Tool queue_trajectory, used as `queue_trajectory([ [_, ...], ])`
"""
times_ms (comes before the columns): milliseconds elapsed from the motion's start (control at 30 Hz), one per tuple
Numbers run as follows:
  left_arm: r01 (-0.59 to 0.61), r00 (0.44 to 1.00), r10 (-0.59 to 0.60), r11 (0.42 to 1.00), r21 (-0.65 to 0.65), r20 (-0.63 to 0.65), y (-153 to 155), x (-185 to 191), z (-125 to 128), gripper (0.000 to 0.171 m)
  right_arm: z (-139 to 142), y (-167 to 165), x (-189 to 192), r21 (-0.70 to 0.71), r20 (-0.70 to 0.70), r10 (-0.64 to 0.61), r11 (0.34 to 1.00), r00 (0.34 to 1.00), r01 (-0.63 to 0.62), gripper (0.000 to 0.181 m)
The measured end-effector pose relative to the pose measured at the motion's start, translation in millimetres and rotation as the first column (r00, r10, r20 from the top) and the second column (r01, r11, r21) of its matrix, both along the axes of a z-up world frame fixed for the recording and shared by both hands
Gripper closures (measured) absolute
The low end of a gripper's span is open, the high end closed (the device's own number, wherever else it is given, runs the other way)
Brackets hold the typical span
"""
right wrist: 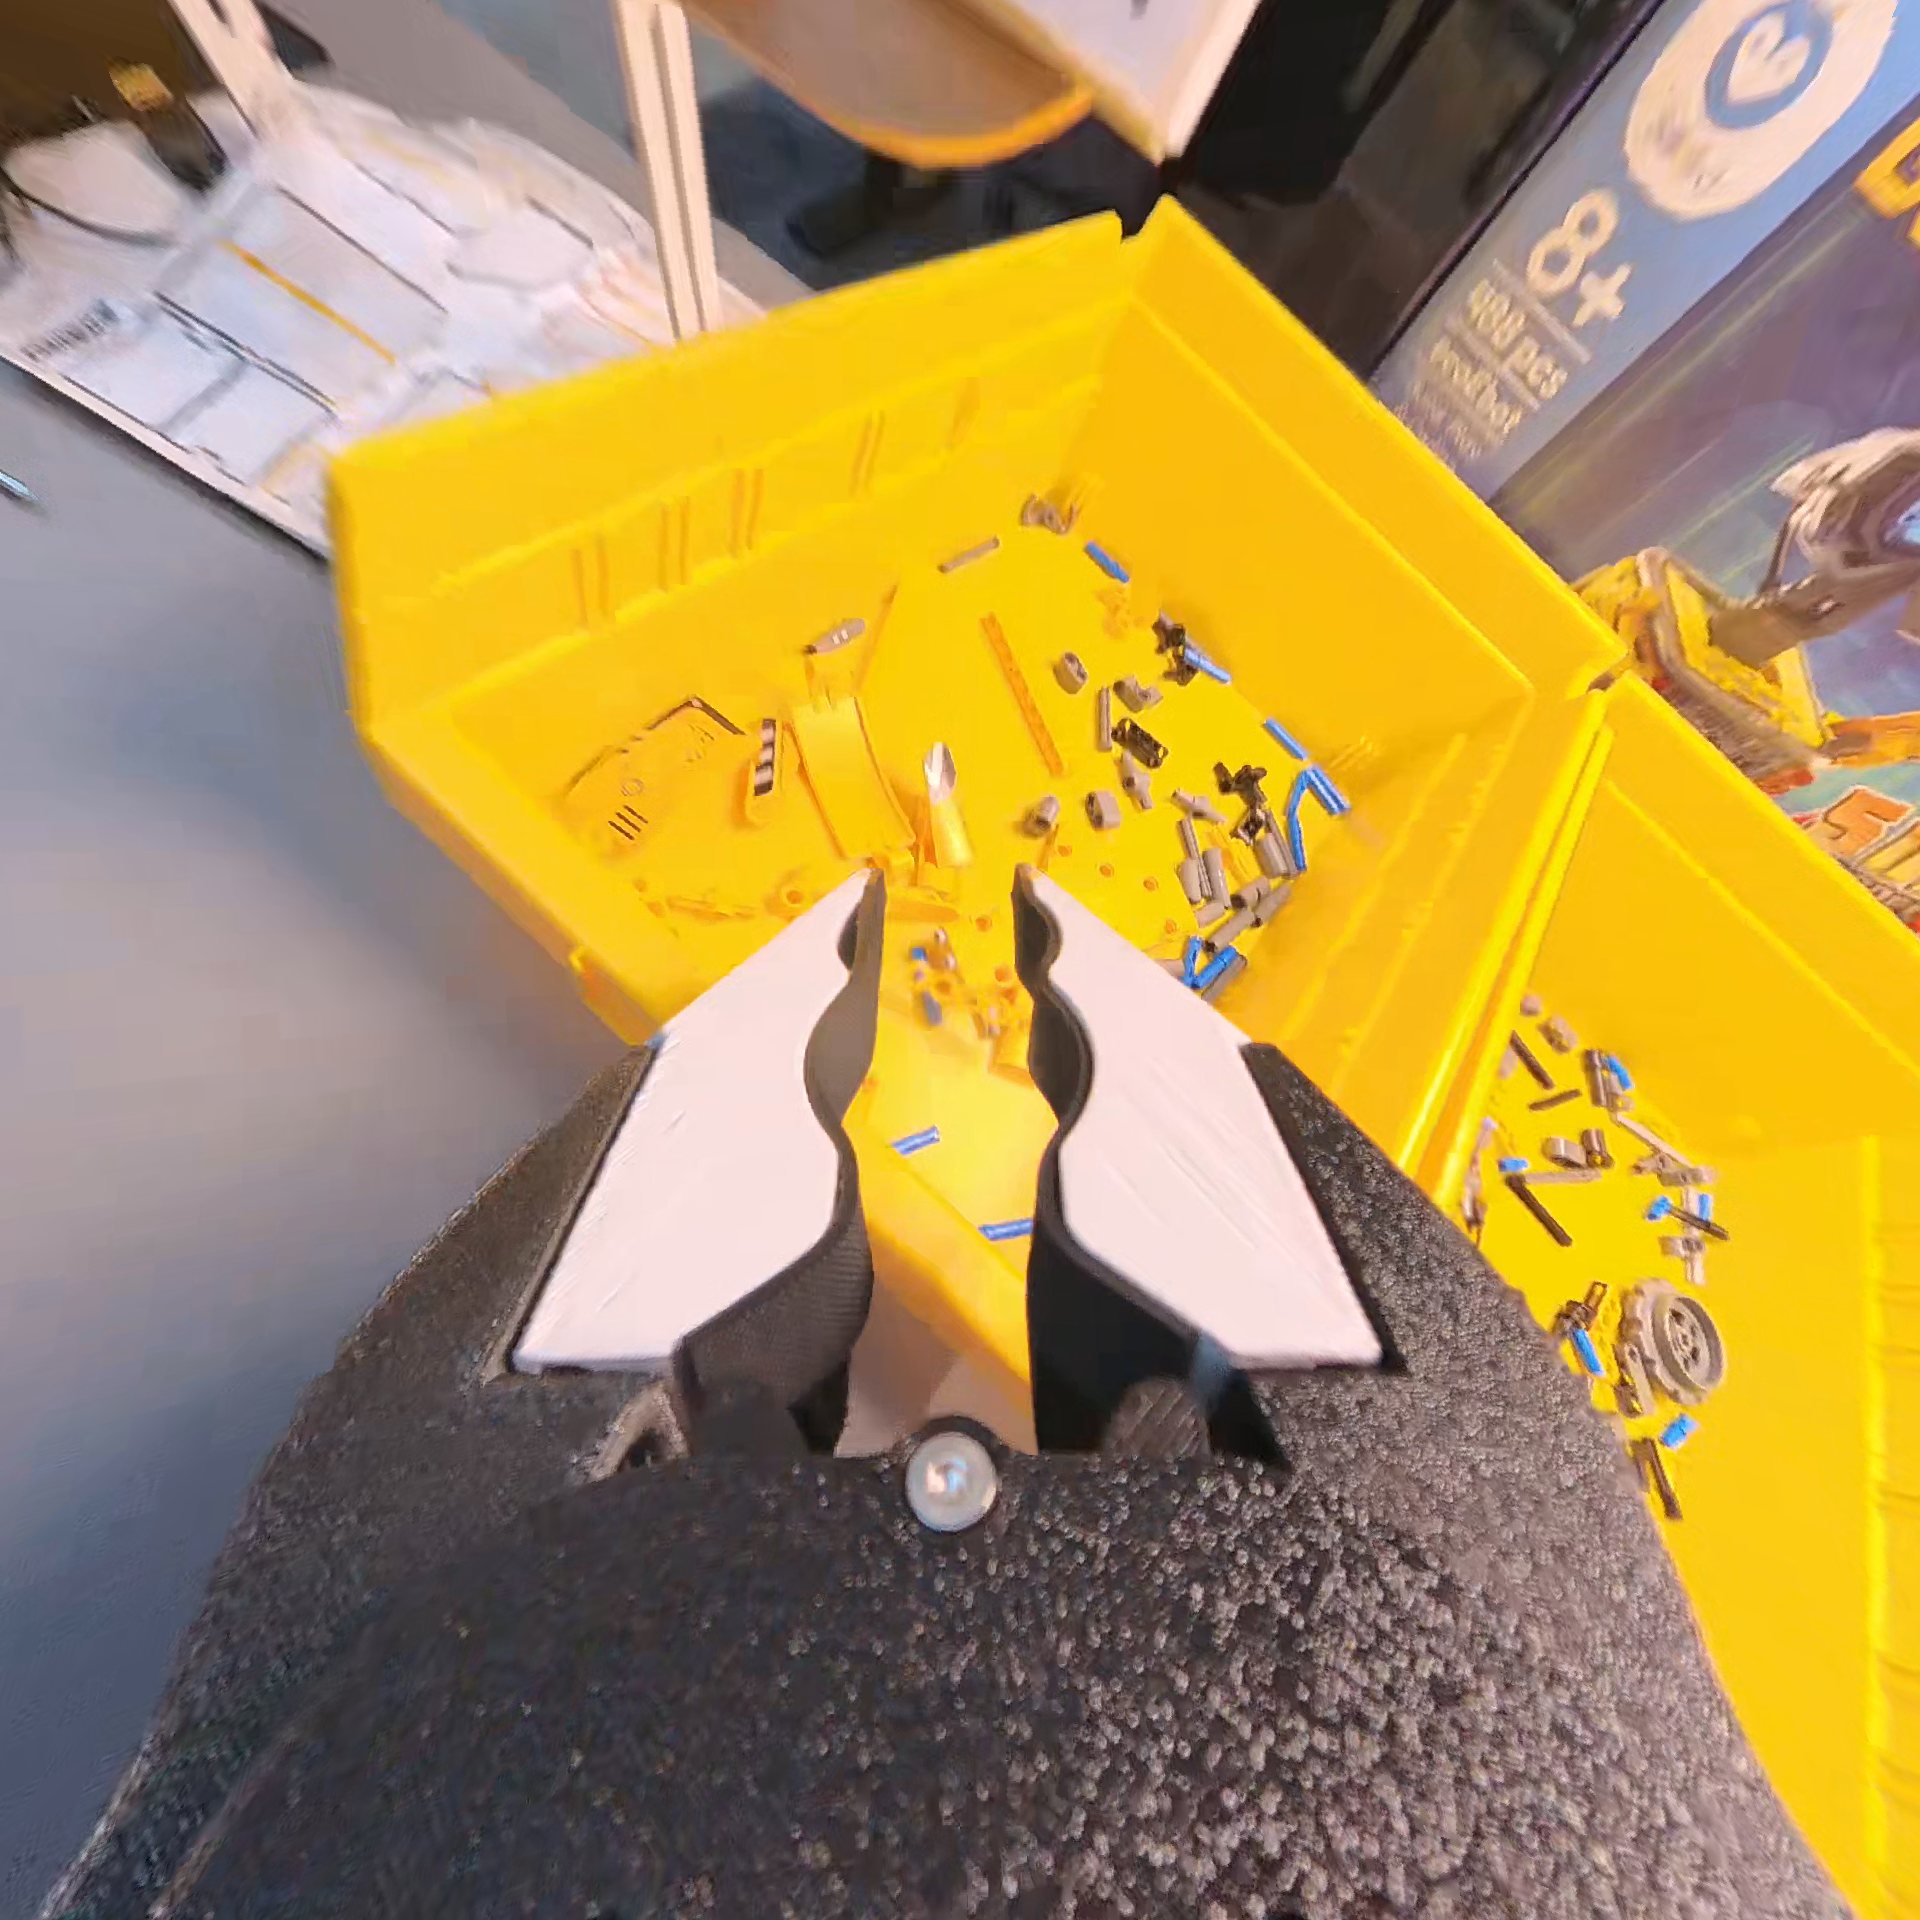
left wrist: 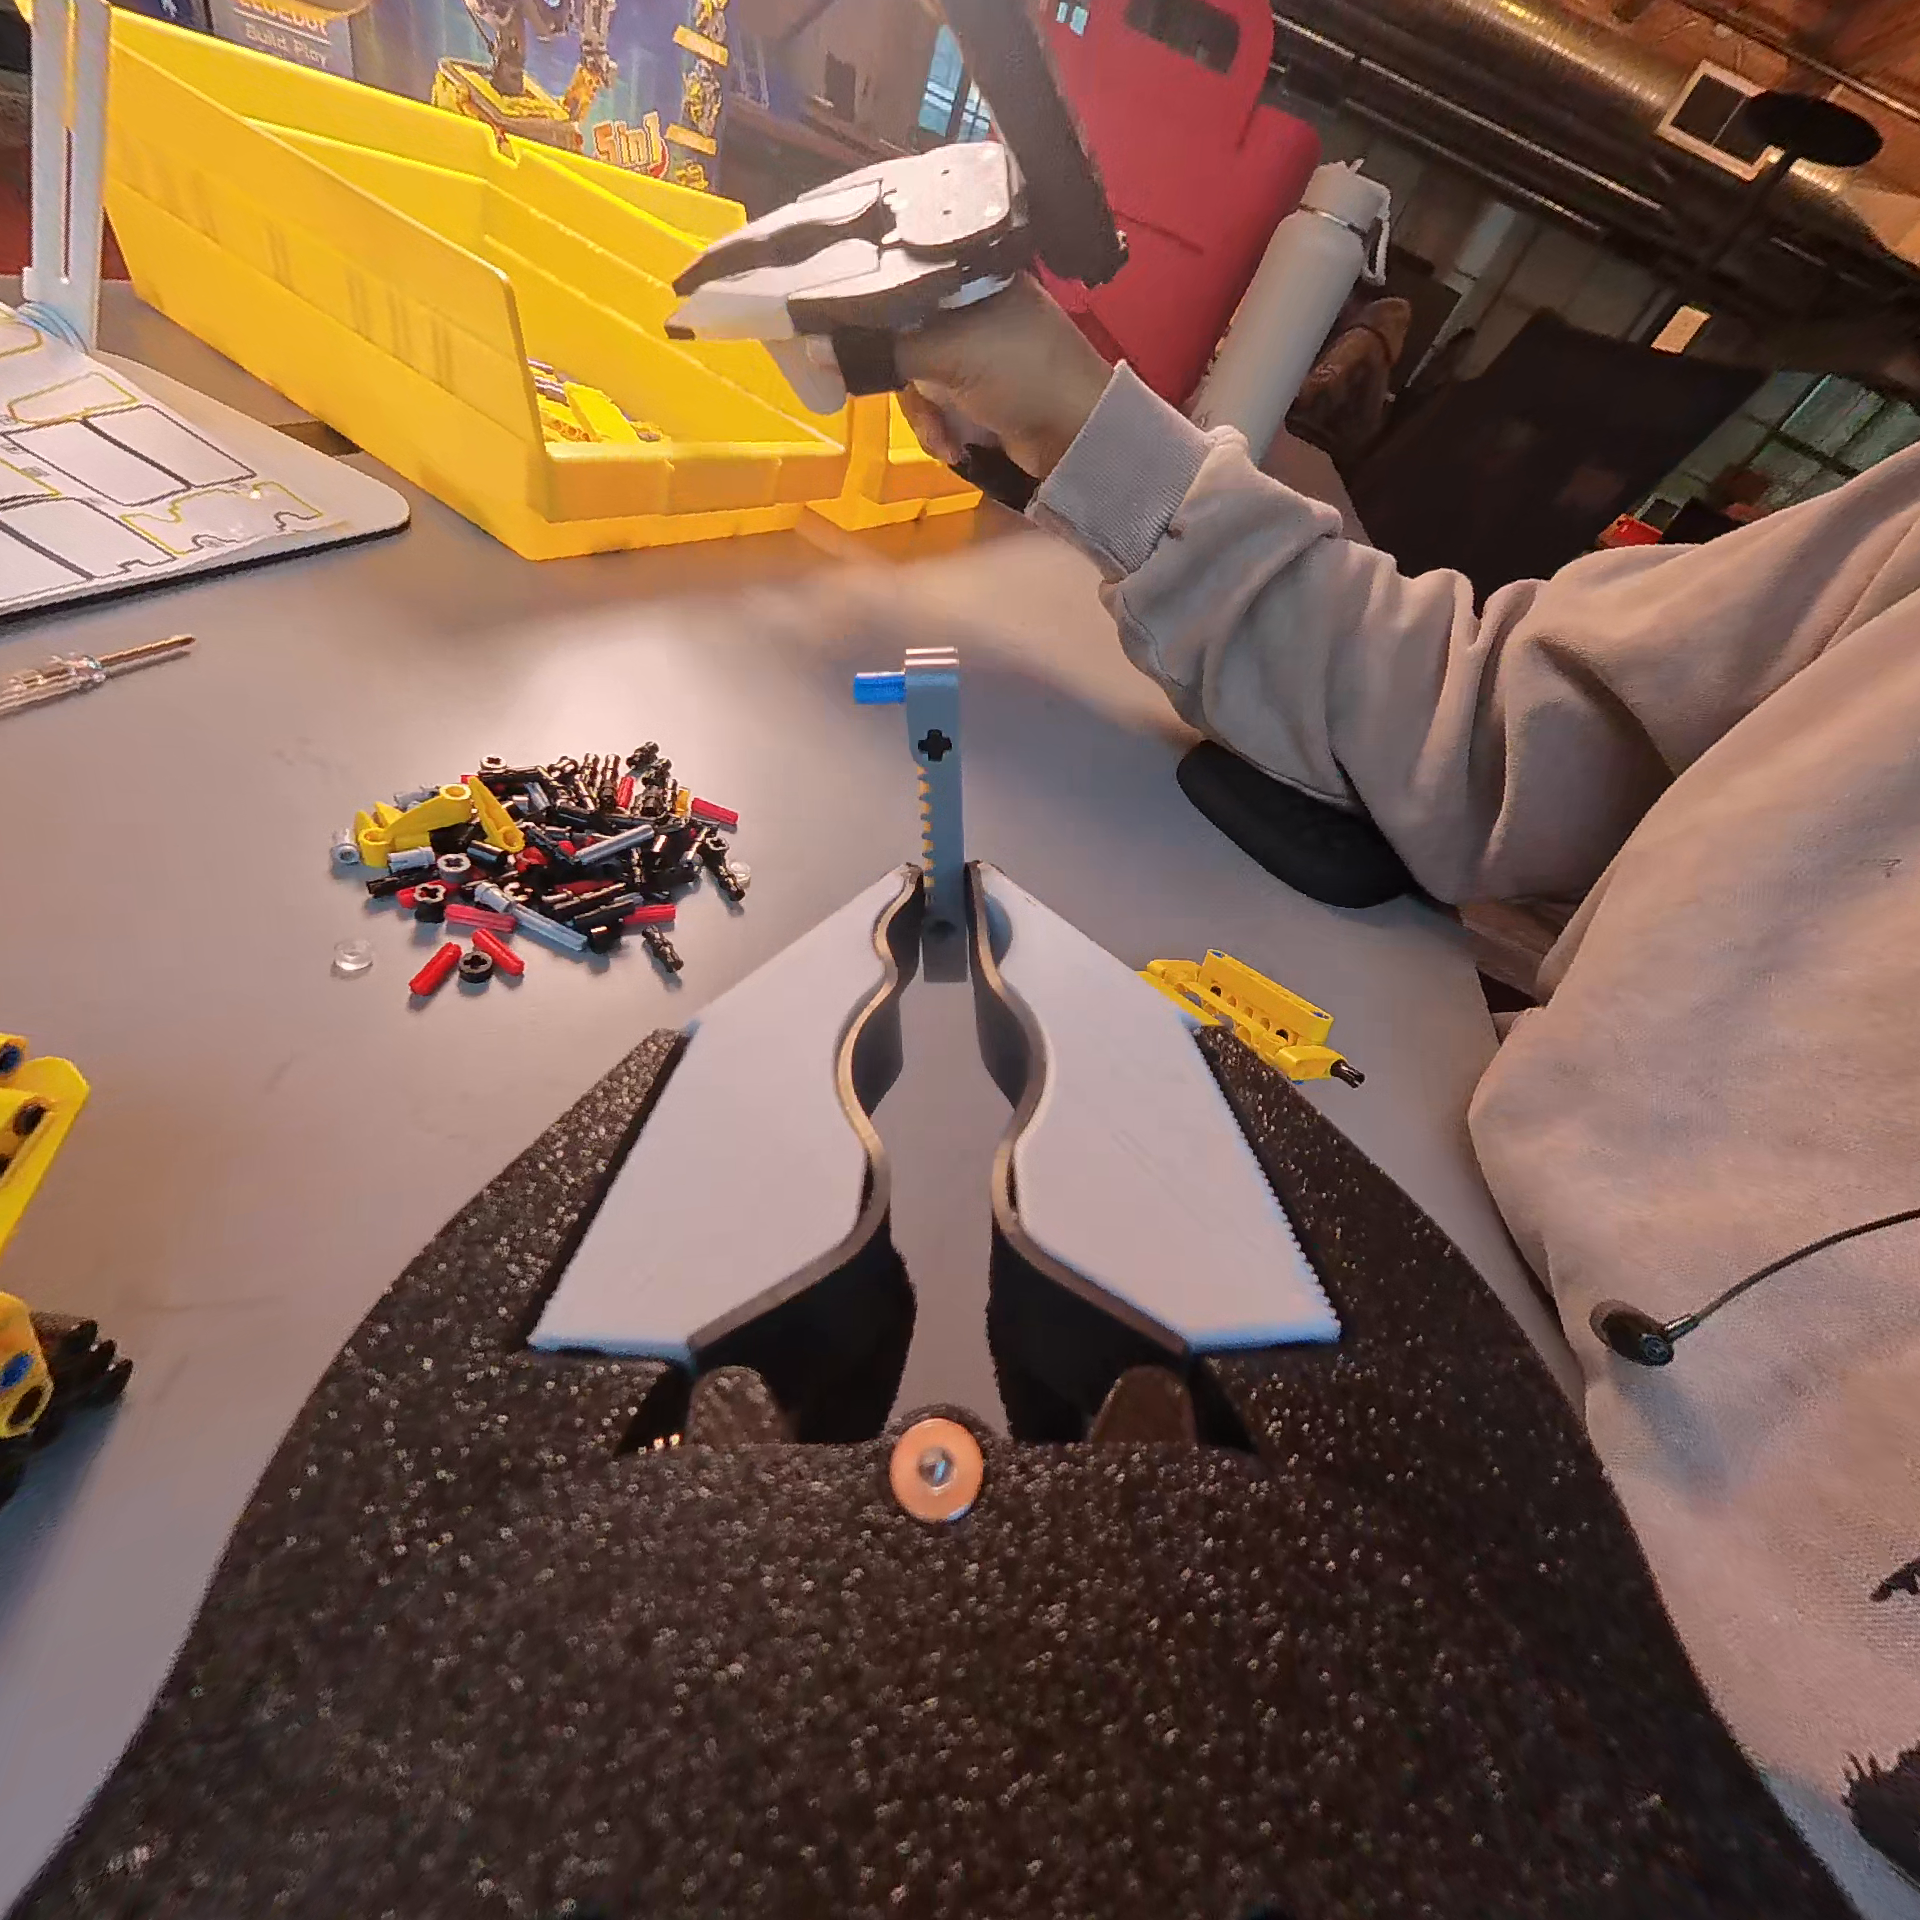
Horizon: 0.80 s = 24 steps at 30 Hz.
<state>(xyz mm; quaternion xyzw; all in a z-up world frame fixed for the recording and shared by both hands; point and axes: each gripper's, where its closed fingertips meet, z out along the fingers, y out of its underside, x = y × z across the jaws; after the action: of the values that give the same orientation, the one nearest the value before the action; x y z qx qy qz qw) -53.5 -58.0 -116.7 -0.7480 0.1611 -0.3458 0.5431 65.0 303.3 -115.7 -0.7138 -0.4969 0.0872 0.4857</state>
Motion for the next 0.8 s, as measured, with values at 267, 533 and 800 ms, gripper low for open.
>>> queue_trajectory([
  [267,0.039,0.999,-0.039,0.999,0.031,0.008,-2,11,4,0.165,85,-206,-75,-0.111,-0.495,0.618,0.652,0.611,-0.75,0.143],
  [533,0.06,0.998,-0.063,0.992,0.112,0.021,-10,15,21,0.165,48,-374,-119,-0.19,-0.595,0.743,0.24,0.306,-0.952,0.157],
  [800,0.077,0.997,-0.078,0.989,0.126,0.0,-12,20,21,0.157,45,-377,-118,-0.171,-0.627,0.726,0.224,0.282,-0.959,0.175],
])
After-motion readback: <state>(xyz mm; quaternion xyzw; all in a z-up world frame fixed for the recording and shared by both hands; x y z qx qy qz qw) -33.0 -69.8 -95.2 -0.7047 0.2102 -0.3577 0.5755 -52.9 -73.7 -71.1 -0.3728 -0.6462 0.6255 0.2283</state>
